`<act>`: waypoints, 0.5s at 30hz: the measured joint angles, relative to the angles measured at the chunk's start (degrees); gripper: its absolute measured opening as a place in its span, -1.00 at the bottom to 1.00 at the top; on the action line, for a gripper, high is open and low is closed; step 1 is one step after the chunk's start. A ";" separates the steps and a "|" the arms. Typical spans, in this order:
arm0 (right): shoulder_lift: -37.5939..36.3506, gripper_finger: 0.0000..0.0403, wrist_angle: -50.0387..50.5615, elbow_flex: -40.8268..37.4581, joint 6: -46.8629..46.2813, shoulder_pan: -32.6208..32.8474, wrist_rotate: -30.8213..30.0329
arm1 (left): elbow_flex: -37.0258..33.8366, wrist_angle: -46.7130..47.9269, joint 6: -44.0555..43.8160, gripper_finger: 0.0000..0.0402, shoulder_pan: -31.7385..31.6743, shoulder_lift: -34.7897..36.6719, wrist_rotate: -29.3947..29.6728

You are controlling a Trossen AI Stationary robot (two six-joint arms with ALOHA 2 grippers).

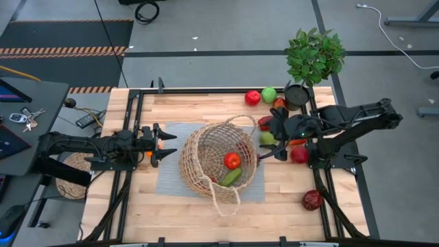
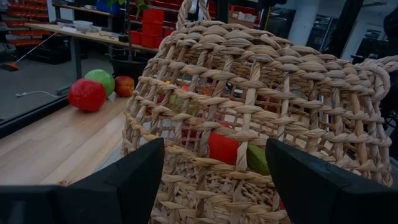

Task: Build produce basket
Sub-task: Put the pear into the basket

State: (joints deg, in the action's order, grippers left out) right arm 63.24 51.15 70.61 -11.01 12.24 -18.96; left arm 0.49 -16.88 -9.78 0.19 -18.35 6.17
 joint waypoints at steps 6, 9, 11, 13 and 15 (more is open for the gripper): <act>-0.23 0.85 3.09 -3.39 -4.79 -2.12 -2.78 | 0.00 0.01 -0.02 0.43 0.01 0.00 0.01; -0.45 0.85 6.59 -5.78 -8.41 -3.03 -3.37 | 0.00 0.02 0.00 0.43 0.02 -0.02 0.00; -0.94 0.85 8.19 -7.47 -10.73 -3.38 -3.85 | 0.00 0.01 0.00 0.43 0.00 -0.01 0.00; -1.69 0.85 8.55 -9.44 -12.77 -3.79 -3.85 | 0.00 0.00 0.00 0.43 0.02 0.00 0.00; -2.52 0.85 8.14 -12.02 -14.85 -4.31 -3.78 | -0.01 0.02 0.00 0.43 0.01 -0.02 0.00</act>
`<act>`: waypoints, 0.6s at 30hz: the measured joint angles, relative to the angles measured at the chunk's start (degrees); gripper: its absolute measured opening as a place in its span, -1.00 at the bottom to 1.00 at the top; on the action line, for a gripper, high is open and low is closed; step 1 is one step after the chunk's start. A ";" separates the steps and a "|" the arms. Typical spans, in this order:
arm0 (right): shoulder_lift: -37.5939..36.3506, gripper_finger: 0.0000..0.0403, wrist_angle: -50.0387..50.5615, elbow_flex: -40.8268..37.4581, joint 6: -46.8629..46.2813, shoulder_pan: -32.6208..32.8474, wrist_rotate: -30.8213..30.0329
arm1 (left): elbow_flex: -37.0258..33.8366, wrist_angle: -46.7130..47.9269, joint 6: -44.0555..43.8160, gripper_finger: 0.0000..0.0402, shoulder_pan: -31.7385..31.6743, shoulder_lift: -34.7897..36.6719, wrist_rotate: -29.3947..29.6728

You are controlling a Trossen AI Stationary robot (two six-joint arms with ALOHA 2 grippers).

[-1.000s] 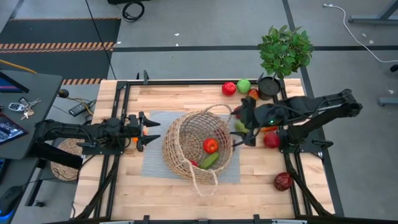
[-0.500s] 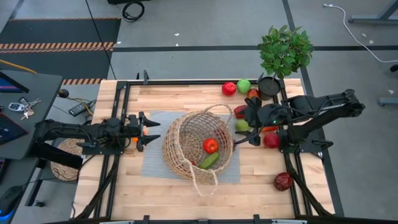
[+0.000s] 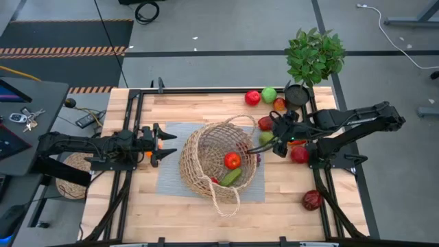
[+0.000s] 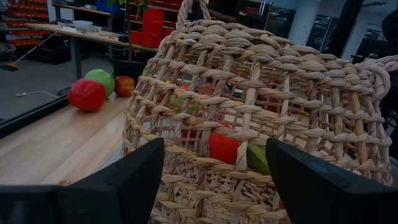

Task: Build produce basket
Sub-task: Put the pear into the basket

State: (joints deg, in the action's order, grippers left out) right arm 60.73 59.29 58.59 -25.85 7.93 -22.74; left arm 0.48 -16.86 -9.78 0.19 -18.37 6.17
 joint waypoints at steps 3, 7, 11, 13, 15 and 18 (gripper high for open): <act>-0.42 0.85 -1.44 -4.16 -4.44 -1.24 -0.07 | 0.01 0.00 0.00 0.43 0.01 0.01 0.00; -0.41 0.85 -8.31 -10.75 -10.88 -2.91 -0.63 | 0.02 -0.01 -0.01 0.43 0.01 0.00 0.01; -0.41 0.85 -16.56 -17.15 -14.92 -4.40 0.15 | 0.02 -0.02 0.00 0.43 0.01 0.01 0.00; -0.41 0.85 -18.51 -19.57 -16.37 -4.96 0.15 | 0.02 0.00 0.00 0.43 0.02 0.01 0.02; -0.39 0.85 -19.51 -21.65 -17.48 -5.46 0.07 | 0.01 -0.01 0.01 0.43 0.01 0.01 0.00; -0.39 0.85 -22.72 -24.31 -18.00 -6.00 -0.11 | 0.02 -0.01 0.00 0.43 0.02 0.01 0.00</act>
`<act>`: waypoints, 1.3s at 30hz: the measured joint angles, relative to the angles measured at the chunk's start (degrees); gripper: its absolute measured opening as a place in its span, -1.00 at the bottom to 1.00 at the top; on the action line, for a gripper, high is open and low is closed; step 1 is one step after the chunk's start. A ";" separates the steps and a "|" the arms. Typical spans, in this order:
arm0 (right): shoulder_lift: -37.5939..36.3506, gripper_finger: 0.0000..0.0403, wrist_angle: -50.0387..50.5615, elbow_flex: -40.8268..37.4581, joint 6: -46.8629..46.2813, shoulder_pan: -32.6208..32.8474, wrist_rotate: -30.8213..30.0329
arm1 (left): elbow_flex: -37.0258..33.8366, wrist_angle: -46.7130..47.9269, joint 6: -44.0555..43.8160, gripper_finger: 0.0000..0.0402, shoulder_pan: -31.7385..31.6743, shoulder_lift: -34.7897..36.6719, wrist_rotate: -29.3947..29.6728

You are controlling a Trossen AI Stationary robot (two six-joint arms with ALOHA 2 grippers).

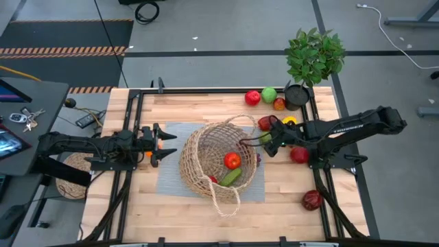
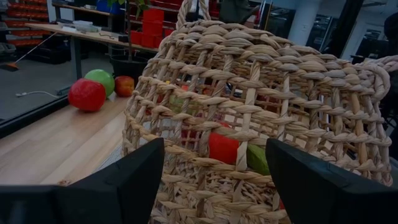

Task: Build produce basket
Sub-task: Put the pear into the basket

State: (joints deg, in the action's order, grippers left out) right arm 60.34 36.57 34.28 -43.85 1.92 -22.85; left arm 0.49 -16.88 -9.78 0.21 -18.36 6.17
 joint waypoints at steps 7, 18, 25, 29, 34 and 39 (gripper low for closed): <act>1.57 0.85 -7.43 -3.45 1.72 -1.48 0.01 | 0.00 -0.01 -0.02 0.43 -0.02 0.01 0.00; 9.16 0.83 -11.07 -3.67 3.55 -3.33 0.03 | -0.01 0.03 0.00 0.43 -0.02 0.01 0.00; 12.31 0.68 -11.83 -3.51 4.50 -4.47 1.31 | -0.01 0.03 0.00 0.43 -0.02 -0.01 0.00; 12.41 0.61 -11.95 -3.49 4.55 -4.47 1.31 | 0.00 0.03 -0.02 0.43 -0.02 0.01 0.00; 12.11 0.58 -12.04 -3.47 3.73 -4.49 1.28 | -0.01 0.02 0.01 0.43 -0.01 0.01 0.00; 10.66 0.57 -9.59 -1.11 4.45 -4.89 2.00 | -0.01 0.01 0.00 0.43 -0.01 0.01 0.00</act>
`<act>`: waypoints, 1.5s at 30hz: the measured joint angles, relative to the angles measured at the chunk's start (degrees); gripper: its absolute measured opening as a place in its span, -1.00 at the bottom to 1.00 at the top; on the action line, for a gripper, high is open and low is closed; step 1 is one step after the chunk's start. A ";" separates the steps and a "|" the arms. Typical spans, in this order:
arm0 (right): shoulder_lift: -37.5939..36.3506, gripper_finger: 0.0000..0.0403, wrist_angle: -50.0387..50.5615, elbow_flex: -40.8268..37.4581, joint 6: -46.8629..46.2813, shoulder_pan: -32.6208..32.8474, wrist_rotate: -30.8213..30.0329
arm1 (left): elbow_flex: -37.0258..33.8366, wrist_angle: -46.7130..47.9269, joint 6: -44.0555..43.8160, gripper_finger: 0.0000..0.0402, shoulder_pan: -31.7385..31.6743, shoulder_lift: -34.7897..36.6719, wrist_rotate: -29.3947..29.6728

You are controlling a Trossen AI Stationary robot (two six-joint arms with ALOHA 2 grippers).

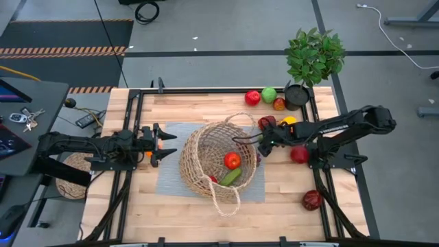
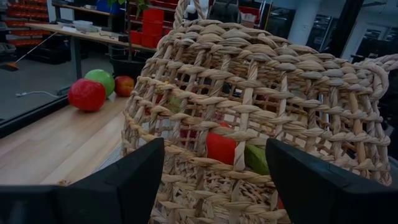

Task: Build produce basket
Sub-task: Put the pear into the basket

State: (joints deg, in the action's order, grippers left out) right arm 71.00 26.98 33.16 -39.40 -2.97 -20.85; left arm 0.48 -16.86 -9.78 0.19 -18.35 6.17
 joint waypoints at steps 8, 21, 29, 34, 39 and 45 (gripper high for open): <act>-2.26 0.57 1.39 4.67 0.97 0.02 -1.78 | -0.01 -0.02 0.00 0.43 -0.01 0.00 0.00; -4.04 0.57 4.81 14.59 6.53 0.31 -4.66 | -0.01 0.00 0.00 0.43 -0.01 0.00 0.00; -4.50 0.58 7.88 20.01 10.60 0.31 -4.94 | 0.00 -0.02 -0.01 0.43 0.00 0.00 0.00; -5.21 0.58 9.73 24.12 13.35 0.31 -6.59 | 0.00 0.00 0.00 0.43 -0.01 0.00 0.00; -5.60 0.58 12.01 27.93 16.23 0.29 -9.57 | 0.00 0.01 0.01 0.43 0.00 -0.02 0.00; -5.96 0.59 12.96 34.69 21.33 0.21 -11.53 | 0.01 -0.02 0.00 0.43 -0.01 -0.02 0.00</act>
State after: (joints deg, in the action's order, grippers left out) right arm 65.04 39.94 67.85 -18.08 -2.76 -32.38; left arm 0.49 -16.88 -9.78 0.19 -18.37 6.17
